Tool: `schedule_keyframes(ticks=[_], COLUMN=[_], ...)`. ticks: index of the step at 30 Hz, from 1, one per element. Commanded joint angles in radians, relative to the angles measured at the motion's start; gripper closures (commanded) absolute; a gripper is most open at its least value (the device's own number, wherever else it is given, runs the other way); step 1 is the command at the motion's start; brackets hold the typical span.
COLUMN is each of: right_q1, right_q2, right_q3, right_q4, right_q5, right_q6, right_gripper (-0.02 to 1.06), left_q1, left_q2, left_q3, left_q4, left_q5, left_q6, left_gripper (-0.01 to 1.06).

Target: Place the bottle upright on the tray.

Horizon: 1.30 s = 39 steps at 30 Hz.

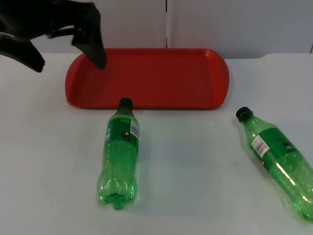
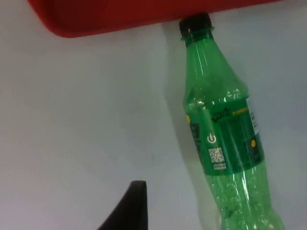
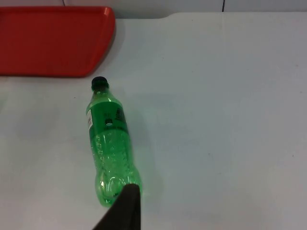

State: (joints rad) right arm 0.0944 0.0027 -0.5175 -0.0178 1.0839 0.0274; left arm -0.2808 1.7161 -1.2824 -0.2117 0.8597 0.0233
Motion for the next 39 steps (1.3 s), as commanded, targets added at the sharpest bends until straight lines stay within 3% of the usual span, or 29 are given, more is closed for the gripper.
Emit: schedule_keyframes(ticks=[1,13,25,39], right_q1=[0.0,0.0,0.0,0.0], right_q2=[-0.003,-0.003,-0.003,-0.003], right_q3=[0.001,0.001,0.001,0.001], right_q4=[0.002,0.002,0.002,0.002], right_q5=[-0.007,-0.007,-0.007,-0.007], right_q6=[-0.002,-0.002,-0.002,-0.002], right_gripper=[-0.01,-0.01,-0.01,-0.01], left_q1=[-0.027,-0.154,-0.198,-0.196], left_q2=[0.027,0.222,0.378,0.465], left_q3=[-0.018,-0.16,-0.208,-0.208], left_q4=[0.039,0.169,0.212,0.227], left_q5=[-0.002,0.035,0.064,-0.104], left_q6=[-0.051,-0.319,-0.415,-0.442], left_gripper=[0.05,0.05,0.05,0.05])
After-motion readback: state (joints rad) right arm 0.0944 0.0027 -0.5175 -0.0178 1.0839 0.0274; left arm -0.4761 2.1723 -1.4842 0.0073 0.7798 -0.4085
